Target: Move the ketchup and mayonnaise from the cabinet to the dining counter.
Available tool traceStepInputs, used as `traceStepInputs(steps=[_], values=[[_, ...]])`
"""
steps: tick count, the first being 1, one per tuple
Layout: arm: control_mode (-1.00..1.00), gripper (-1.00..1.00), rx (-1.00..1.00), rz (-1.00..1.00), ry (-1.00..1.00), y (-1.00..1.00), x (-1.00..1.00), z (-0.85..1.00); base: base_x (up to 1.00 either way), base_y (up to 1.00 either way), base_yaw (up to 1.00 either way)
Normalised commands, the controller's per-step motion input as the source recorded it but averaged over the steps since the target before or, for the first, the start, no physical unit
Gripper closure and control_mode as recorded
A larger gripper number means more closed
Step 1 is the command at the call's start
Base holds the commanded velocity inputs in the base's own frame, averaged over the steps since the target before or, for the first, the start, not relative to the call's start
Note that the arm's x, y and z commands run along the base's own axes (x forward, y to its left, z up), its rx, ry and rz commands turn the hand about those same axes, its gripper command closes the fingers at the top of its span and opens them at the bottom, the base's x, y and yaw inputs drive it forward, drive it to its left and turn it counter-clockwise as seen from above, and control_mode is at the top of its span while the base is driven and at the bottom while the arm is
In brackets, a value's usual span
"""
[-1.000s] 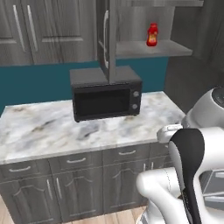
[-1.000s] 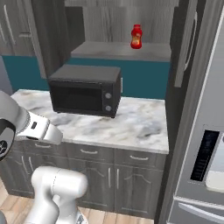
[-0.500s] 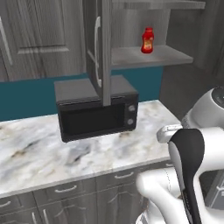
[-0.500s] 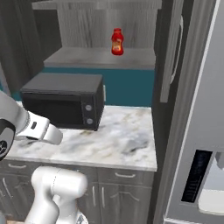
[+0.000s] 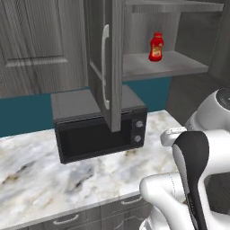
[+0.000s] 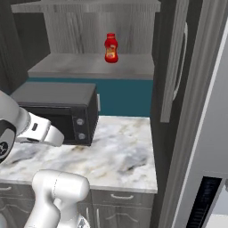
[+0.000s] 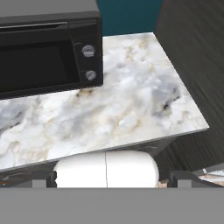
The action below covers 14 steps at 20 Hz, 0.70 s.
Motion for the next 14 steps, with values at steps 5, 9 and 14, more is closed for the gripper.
traceStepInputs(steps=[5,9,14], values=[[1.0,-1.0,0.0,0.0,0.0,0.0,0.0,0.0,0.34,0.01,-0.05],[1.0,-1.0,0.0,0.0,0.0,0.0,0.0,0.0,0.09,-0.02,-0.04],[1.0,-1.0,0.0,0.0,0.0,0.0,0.0,0.0,0.0,0.0,0.0]])
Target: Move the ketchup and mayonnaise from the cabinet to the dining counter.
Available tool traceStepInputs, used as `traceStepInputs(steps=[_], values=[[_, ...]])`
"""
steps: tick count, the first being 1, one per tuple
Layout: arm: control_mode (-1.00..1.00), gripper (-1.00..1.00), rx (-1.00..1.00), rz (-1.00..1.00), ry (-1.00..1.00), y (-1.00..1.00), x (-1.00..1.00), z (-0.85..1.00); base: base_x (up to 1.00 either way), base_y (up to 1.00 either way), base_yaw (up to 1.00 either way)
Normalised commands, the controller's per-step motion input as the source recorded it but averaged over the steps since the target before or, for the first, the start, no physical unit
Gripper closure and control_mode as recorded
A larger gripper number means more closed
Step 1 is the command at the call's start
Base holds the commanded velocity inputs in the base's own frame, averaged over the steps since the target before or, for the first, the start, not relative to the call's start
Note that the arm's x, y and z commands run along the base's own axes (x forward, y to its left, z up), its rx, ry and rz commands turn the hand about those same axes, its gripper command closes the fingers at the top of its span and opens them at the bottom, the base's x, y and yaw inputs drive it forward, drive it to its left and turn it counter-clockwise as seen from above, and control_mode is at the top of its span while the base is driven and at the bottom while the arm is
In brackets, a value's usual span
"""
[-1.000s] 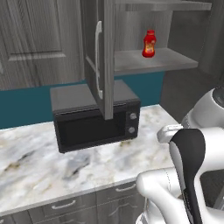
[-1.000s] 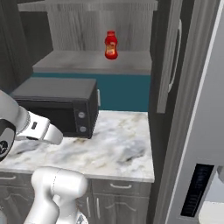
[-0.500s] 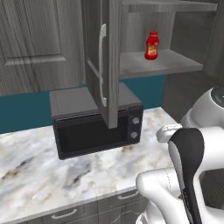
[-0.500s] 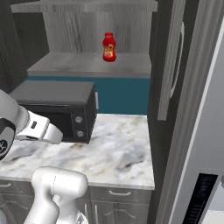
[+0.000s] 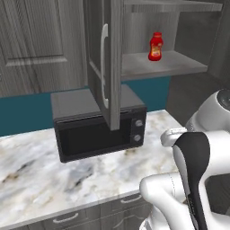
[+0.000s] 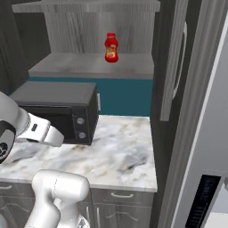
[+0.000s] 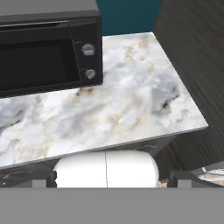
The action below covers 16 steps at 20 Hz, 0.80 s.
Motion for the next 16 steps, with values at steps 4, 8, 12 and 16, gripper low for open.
traceStepInputs(steps=[4,8,12,16], values=[[-1.0,-1.0,0.01,-0.07,0.05,-0.01,-0.07,0.04,0.0,0.0,0.0],[-1.0,-1.0,0.0,-0.13,0.0,-0.02,-0.29,0.29,0.0,0.0,0.0],[-1.0,-1.0,0.0,-0.09,-0.03,-0.07,-0.13,0.33,0.0,0.0,0.0],[-1.0,-1.0,-0.01,-0.02,-0.19,-0.19,0.0,0.23,0.0,0.0,0.0]])
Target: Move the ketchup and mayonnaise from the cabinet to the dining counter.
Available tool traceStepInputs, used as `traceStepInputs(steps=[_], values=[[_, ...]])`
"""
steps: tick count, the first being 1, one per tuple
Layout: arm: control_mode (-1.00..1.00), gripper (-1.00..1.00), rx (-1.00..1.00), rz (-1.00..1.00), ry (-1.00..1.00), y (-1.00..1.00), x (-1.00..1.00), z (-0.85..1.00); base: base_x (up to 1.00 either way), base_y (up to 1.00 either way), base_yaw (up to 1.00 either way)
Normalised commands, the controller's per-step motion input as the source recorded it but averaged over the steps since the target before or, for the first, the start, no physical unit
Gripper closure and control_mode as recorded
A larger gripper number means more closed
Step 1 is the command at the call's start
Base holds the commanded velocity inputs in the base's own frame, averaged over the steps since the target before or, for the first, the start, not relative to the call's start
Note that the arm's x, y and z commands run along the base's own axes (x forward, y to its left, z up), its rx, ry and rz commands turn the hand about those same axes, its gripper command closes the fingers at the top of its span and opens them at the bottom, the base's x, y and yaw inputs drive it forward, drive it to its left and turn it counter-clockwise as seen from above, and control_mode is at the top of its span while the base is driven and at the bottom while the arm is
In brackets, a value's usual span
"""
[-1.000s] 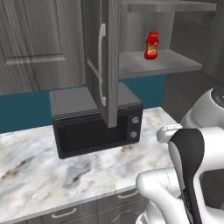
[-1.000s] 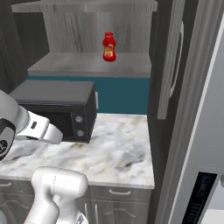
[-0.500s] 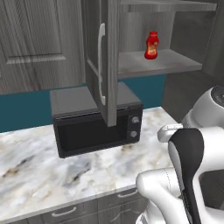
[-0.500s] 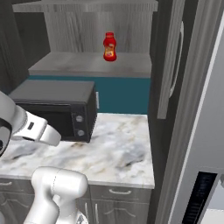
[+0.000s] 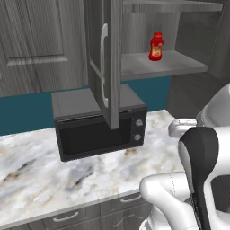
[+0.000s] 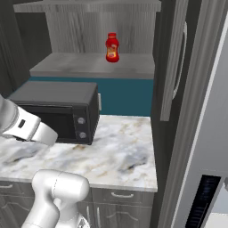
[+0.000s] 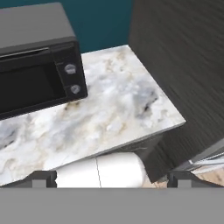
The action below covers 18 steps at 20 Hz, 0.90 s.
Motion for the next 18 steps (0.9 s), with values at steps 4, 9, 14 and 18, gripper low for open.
traceStepInputs(steps=[4,9,14,18], values=[[-1.0,-1.0,0.0,0.02,-0.35,-0.32,0.0,0.18,0.0,0.0,0.0],[-1.0,-1.0,0.0,0.11,-0.45,-0.32,0.0,0.25,0.0,0.0,0.0],[-1.0,-1.0,0.0,0.05,-0.32,-0.17,0.0,0.63,0.0,0.0,0.0],[-1.0,-1.0,-0.01,0.0,-0.19,0.0,0.0,0.71,0.0,0.0,0.0]])
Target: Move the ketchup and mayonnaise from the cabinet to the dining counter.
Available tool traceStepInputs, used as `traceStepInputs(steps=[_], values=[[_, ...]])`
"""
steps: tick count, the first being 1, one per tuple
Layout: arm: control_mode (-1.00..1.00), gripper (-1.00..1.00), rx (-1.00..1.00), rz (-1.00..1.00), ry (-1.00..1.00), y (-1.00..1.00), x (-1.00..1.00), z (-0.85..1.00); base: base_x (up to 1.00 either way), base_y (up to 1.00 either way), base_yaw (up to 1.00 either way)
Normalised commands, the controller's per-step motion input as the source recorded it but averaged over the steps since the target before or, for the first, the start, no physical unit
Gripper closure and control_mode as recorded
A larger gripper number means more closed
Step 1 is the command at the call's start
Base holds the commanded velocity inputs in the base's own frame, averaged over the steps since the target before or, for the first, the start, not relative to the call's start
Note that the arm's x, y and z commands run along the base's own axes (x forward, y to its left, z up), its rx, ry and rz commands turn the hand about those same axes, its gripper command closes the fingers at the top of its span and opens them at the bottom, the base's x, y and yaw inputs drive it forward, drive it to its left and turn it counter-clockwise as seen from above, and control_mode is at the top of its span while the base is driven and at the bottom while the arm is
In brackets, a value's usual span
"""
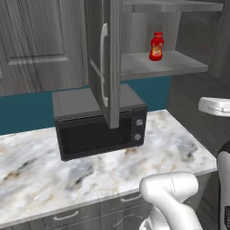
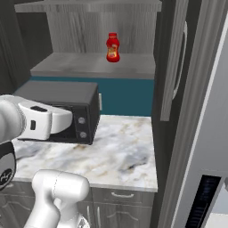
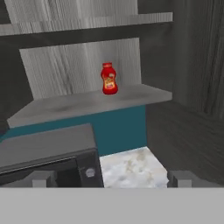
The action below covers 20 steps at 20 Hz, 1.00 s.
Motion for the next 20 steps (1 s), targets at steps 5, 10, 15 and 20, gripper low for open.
traceStepInputs(steps=[5,10,15,20], values=[[-1.0,-1.0,-0.02,0.0,-0.08,0.0,0.02,0.46,0.0,0.0,0.0],[-1.0,-1.0,-0.01,0.0,0.0,0.0,0.22,0.28,0.0,0.0,0.0],[-1.0,-1.0,0.0,0.0,0.01,0.0,0.61,0.07,0.0,0.0,0.0],[-1.0,-1.0,0.0,0.0,0.0,0.0,0.68,0.0,0.0,0.0,0.0]])
